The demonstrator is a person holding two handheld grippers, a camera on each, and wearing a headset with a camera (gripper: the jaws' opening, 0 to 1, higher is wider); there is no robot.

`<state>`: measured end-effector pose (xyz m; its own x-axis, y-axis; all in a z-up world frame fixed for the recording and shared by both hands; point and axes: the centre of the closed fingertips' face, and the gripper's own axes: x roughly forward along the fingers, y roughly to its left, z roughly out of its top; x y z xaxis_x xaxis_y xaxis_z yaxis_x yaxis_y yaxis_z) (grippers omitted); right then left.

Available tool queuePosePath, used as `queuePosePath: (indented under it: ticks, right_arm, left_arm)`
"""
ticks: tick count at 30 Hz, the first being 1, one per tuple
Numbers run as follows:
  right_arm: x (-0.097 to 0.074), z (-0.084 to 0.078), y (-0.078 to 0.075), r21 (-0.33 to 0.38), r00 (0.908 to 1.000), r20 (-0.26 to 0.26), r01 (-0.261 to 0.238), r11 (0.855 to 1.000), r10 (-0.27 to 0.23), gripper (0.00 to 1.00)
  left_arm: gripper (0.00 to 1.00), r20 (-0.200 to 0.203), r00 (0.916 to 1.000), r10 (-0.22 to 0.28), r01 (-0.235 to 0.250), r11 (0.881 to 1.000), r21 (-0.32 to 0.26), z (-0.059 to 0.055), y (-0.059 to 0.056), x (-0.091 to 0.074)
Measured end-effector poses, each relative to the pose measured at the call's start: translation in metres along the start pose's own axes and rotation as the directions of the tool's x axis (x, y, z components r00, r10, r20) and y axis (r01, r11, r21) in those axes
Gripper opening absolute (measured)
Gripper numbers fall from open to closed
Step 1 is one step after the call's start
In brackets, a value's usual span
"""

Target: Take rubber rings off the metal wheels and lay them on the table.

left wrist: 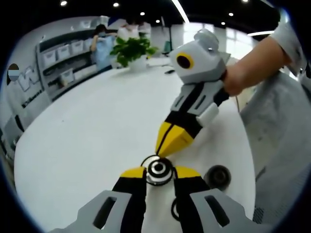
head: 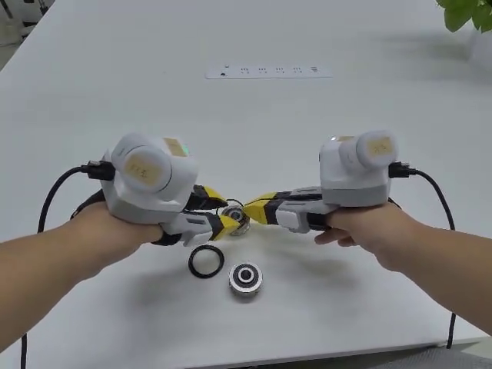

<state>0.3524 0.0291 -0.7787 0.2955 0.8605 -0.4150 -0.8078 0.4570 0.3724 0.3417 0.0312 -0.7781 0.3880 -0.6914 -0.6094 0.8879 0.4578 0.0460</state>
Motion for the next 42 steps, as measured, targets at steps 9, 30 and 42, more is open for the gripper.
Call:
queuePosePath:
  ticks: [9, 30, 42]
  right_arm:
    - [-0.001, 0.003, 0.0, 0.007, 1.0, 0.009, -0.005, 1.0, 0.005, 0.0]
    - [-0.006, 0.015, 0.013, 0.001, 0.9992, 0.032, -0.026, 1.0, 0.026, 0.0]
    - [-0.008, 0.021, 0.025, -0.007, 0.9977, 0.046, -0.05, 0.999, 0.05, 0.0]
  left_arm:
    - [0.27, 0.024, 0.9997, 0.004, -0.004, 1.0, 0.005, 0.004, 0.0, -0.01]
    - [0.39, 0.051, 0.9985, 0.018, -0.019, 1.0, 0.023, 0.007, -0.001, -0.038]
    - [0.46, 0.058, 0.9982, 0.014, -0.017, 0.999, 0.048, 0.008, -0.005, -0.054]
